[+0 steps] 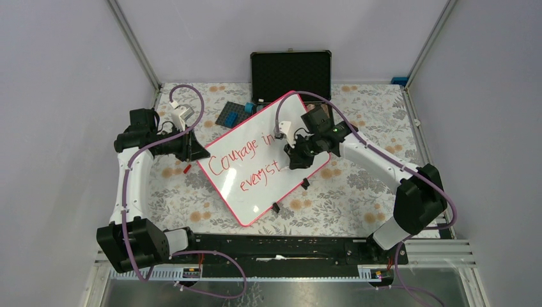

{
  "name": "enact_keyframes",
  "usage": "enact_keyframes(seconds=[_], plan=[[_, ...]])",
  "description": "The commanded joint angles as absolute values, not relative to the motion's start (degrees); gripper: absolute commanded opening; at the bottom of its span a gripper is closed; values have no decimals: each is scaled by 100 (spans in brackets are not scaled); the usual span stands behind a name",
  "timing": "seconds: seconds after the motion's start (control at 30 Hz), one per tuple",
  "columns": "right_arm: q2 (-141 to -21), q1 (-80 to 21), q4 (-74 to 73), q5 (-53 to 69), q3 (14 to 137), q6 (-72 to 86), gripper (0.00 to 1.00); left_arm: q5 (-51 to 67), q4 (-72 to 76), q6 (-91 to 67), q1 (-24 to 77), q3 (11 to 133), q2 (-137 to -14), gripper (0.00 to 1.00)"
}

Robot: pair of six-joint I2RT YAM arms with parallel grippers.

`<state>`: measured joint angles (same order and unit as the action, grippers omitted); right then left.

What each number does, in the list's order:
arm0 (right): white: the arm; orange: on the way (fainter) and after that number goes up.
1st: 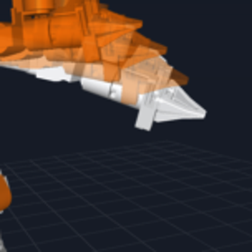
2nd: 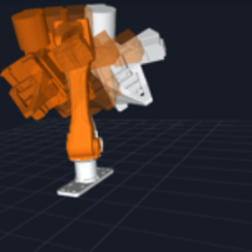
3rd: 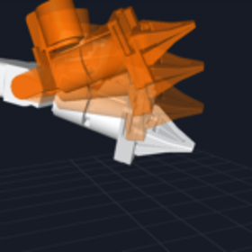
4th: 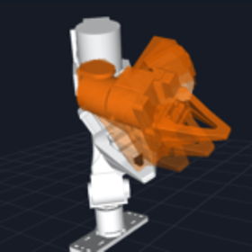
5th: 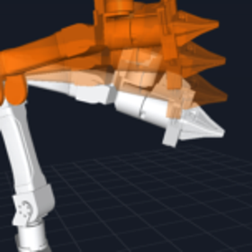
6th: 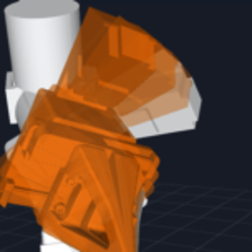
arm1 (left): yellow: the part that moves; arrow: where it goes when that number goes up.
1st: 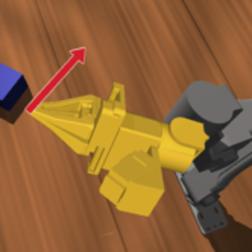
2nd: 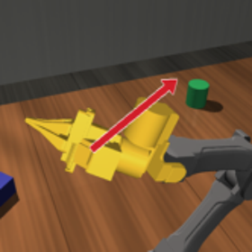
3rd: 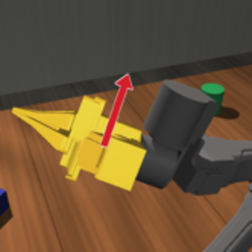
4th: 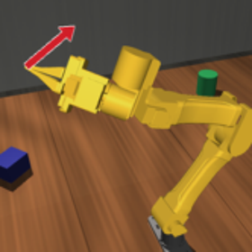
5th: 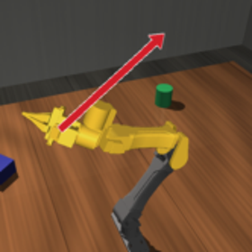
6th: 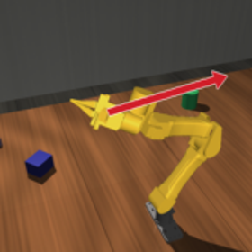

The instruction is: Write a sentence on the whiteboard

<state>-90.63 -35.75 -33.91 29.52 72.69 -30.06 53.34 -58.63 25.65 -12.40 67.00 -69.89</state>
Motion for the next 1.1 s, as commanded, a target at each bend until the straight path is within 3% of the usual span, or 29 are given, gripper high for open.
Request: enact_keyframes(seconds=[0.0,0.63,1.07], plan=[[-8871,-3630,-3298,2760,7206,-3153,0,5183,-5720,2777,-1202,6639,-7059,2],[-8981,-3527,-3300,2414,7691,-3268,0,5159,-5717,2775,-1204,6643,-7068,2],[-8753,-3370,-3784,3117,7774,-3310,0,5190,-5716,2786,-1204,6636,-7040,2]])
